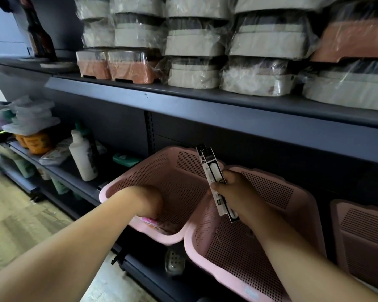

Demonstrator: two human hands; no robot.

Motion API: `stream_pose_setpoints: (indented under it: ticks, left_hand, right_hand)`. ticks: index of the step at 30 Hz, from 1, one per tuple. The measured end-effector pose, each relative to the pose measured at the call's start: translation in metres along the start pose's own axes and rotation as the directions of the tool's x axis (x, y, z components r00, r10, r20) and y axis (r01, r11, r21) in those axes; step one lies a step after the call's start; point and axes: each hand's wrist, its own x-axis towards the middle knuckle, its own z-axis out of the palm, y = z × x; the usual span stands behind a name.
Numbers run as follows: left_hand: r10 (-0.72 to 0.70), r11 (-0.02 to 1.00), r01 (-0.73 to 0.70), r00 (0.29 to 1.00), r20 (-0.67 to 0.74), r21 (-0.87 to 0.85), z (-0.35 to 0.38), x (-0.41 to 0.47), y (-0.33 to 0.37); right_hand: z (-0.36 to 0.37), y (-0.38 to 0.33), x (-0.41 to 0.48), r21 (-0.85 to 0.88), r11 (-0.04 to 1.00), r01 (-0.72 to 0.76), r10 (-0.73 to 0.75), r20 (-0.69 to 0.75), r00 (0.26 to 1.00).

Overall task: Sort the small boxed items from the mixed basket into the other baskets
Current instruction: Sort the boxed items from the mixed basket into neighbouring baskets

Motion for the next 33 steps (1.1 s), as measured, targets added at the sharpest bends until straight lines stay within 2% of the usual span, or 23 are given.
stream_pose_setpoints:
  ticks: [6, 7, 9, 10, 12, 13, 14, 15, 18, 20, 22, 25, 28, 33]
  left_hand:
    - [0.036, 0.996, -0.039, 0.999, -0.039, -0.076, 0.001, 0.003, 0.0]
    - [0.034, 0.989, -0.046, 0.996, -0.084, -0.143, -0.004, 0.002, 0.001]
    - [0.016, 0.916, -0.131, 0.956, -0.292, -0.379, -0.013, 0.0, 0.006]
    - [0.003, 0.825, -0.232, 0.914, -0.406, -0.516, -0.021, -0.003, 0.011]
    - [-0.024, 0.516, -0.447, 0.845, -0.534, -0.731, -0.037, -0.013, 0.026]
    - [-0.043, 0.364, -0.5, 0.833, -0.551, -0.786, -0.044, -0.019, 0.035]
    - [-0.072, 0.263, -0.524, 0.827, -0.558, -0.81, -0.048, -0.021, 0.043]
    - [-0.104, 0.208, -0.537, 0.819, -0.564, -0.818, -0.051, -0.022, 0.05]
    - [-0.205, 0.16, -0.58, 0.772, -0.602, -0.799, -0.053, -0.018, 0.06]
    - [-0.279, 0.091, -0.614, 0.74, -0.611, -0.784, -0.055, -0.018, 0.057]
    - [-0.379, 0.022, -0.628, 0.715, -0.588, -0.778, -0.056, -0.019, 0.047]
    - [-0.47, -0.01, -0.597, 0.711, -0.523, -0.802, -0.053, -0.019, 0.035]
    - [-0.399, -0.041, -0.577, 0.758, -0.516, -0.816, -0.051, -0.021, 0.045]
    - [-0.261, -0.013, -0.581, 0.787, -0.559, -0.813, -0.052, -0.023, 0.06]
  right_hand:
    - [0.002, -0.001, -0.003, 0.017, 1.0, 0.003, -0.003, 0.011, 1.0]
    - [0.002, -0.001, -0.004, 0.023, 1.0, -0.002, 0.002, 0.018, 1.0]
    - [0.001, -0.001, -0.005, 0.05, 0.999, -0.012, 0.01, 0.03, 0.999]
    - [0.001, -0.001, -0.005, 0.069, 0.998, -0.017, 0.014, 0.036, 0.999]
    - [0.002, -0.002, -0.005, 0.09, 0.996, -0.028, 0.024, 0.044, 0.999]
    - [0.003, -0.002, -0.005, 0.091, 0.995, -0.031, 0.027, 0.05, 0.998]
    - [0.004, -0.002, -0.005, 0.088, 0.996, -0.033, 0.028, 0.058, 0.998]
    - [0.005, -0.002, -0.006, 0.087, 0.996, -0.035, 0.029, 0.068, 0.997]
    - [0.006, -0.002, -0.008, 0.106, 0.994, -0.036, 0.028, 0.076, 0.997]
    - [0.002, -0.002, -0.009, 0.08, 0.996, -0.037, 0.034, 0.04, 0.999]
    - [-0.003, 0.001, -0.009, 0.096, 0.994, -0.056, 0.055, 0.014, 0.998]
    - [-0.006, 0.002, -0.015, 0.133, 0.988, -0.072, 0.064, 0.066, 0.996]
    - [0.003, -0.003, -0.018, 0.135, 0.99, -0.034, 0.017, 0.121, 0.993]
    - [0.009, -0.007, -0.01, -0.144, 0.988, 0.055, -0.047, 0.063, 0.997]
